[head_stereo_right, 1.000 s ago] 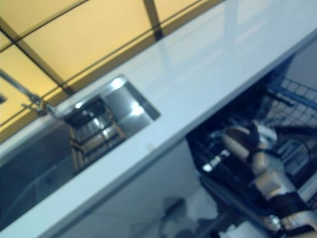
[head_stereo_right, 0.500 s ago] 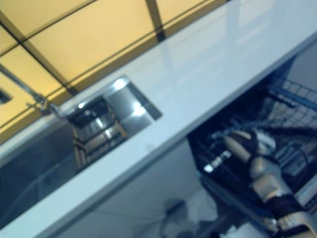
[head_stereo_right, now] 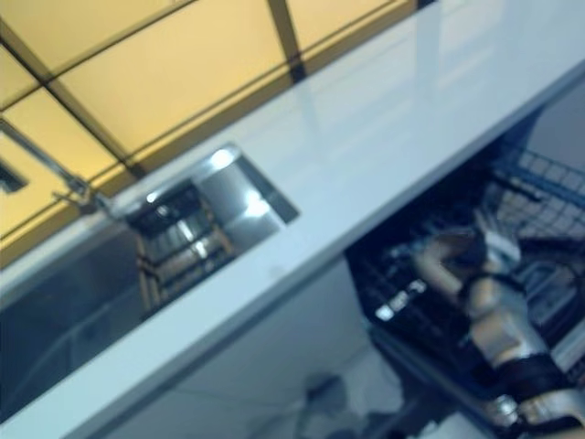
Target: Take plates into dishwasher
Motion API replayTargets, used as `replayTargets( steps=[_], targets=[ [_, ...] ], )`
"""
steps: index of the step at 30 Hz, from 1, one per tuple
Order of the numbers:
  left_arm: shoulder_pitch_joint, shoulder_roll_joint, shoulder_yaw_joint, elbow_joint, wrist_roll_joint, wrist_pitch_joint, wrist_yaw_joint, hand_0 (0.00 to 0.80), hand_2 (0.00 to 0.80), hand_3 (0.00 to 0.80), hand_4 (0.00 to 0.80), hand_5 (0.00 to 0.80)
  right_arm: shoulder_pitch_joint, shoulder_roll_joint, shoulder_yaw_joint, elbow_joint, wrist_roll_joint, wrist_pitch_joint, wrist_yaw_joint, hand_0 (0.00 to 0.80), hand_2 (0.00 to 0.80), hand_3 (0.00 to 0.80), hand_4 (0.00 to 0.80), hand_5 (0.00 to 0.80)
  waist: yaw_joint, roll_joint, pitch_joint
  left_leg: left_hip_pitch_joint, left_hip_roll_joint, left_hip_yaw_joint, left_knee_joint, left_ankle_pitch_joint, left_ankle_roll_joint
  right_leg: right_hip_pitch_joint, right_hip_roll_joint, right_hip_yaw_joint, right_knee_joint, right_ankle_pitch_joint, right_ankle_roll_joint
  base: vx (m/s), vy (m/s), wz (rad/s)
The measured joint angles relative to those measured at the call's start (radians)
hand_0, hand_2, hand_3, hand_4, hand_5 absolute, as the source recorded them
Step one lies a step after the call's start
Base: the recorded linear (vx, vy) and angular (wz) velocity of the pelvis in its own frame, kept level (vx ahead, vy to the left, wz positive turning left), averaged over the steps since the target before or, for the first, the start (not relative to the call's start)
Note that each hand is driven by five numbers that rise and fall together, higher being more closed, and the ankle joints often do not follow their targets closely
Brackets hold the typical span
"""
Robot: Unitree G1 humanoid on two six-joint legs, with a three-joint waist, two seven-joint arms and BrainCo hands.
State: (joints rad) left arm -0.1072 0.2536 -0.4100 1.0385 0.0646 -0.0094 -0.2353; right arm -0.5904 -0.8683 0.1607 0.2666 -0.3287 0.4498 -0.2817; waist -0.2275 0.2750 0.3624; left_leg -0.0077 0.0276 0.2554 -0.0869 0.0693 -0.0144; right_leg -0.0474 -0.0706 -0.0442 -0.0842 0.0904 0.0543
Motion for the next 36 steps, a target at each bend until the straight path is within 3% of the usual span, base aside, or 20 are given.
replayTargets(
  steps=[8, 21, 27, 32, 36],
  targets=[
    [0.001, -0.001, 0.001, 0.005, 0.002, 0.002, -0.002, 0.000, 0.000, 0.000, 0.000, 0.000, -0.052, -0.083, -0.051, -0.033, 0.006, 0.055, 0.043, 0.000, 0.000, 0.000, 0.000, 0.000, -0.001, -0.052, -0.019, 0.016, 0.001, 0.002, -0.003, 0.000, 0.000, 0.015, 0.004, 0.004, 0.000, 0.001, 0.001, 0.000, 0.000, 0.00],
    [0.017, 0.005, 0.001, 0.017, 0.040, 0.024, -0.008, 0.000, 0.000, 0.000, 0.000, 0.000, -0.183, -0.215, -0.054, -0.015, 0.080, 0.081, 0.043, 0.000, 0.000, 0.000, 0.000, 0.000, 0.000, -0.144, -0.087, 0.049, 0.007, 0.002, -0.004, -0.004, -0.004, 0.047, 0.011, 0.011, -0.001, 0.001, 0.001, 0.002, -0.001, 0.00],
    [0.025, 0.021, 0.001, 0.041, 0.040, 0.025, -0.008, 0.000, 0.000, 0.000, 0.000, 0.000, -0.188, -0.264, -0.072, 0.114, 0.167, 0.087, 0.041, 0.000, 0.000, 0.000, 0.000, 0.000, -0.002, -0.181, -0.141, 0.052, 0.010, 0.007, -0.004, -0.005, -0.005, 0.047, 0.015, 0.019, -0.001, 0.001, 0.001, -0.003, -0.010, -0.02],
    [0.025, 0.044, 0.011, 0.051, 0.040, 0.050, 0.006, 0.000, 0.000, 0.000, 0.000, 0.000, -0.082, -0.319, -0.160, 0.204, 0.209, 0.065, 0.051, 0.000, 0.000, 0.000, 0.000, 0.000, -0.001, -0.197, -0.155, 0.066, 0.011, 0.009, -0.005, -0.006, -0.007, 0.061, 0.016, 0.020, -0.004, 0.000, 0.000, -0.006, -0.002, 0.00],
    [0.035, 0.063, 0.047, 0.073, 0.040, 0.076, 0.027, 0.000, 0.000, 0.000, 0.000, 0.000, 0.145, -0.350, -0.329, 0.277, 0.277, 0.047, 0.062, 0.000, 0.000, 0.000, 0.000, 0.000, -0.010, -0.213, -0.173, 0.067, 0.015, 0.013, -0.005, -0.011, -0.008, 0.060, 0.019, 0.025, -0.003, 0.000, -0.001, -0.030, -0.040, -0.04]
  ],
)
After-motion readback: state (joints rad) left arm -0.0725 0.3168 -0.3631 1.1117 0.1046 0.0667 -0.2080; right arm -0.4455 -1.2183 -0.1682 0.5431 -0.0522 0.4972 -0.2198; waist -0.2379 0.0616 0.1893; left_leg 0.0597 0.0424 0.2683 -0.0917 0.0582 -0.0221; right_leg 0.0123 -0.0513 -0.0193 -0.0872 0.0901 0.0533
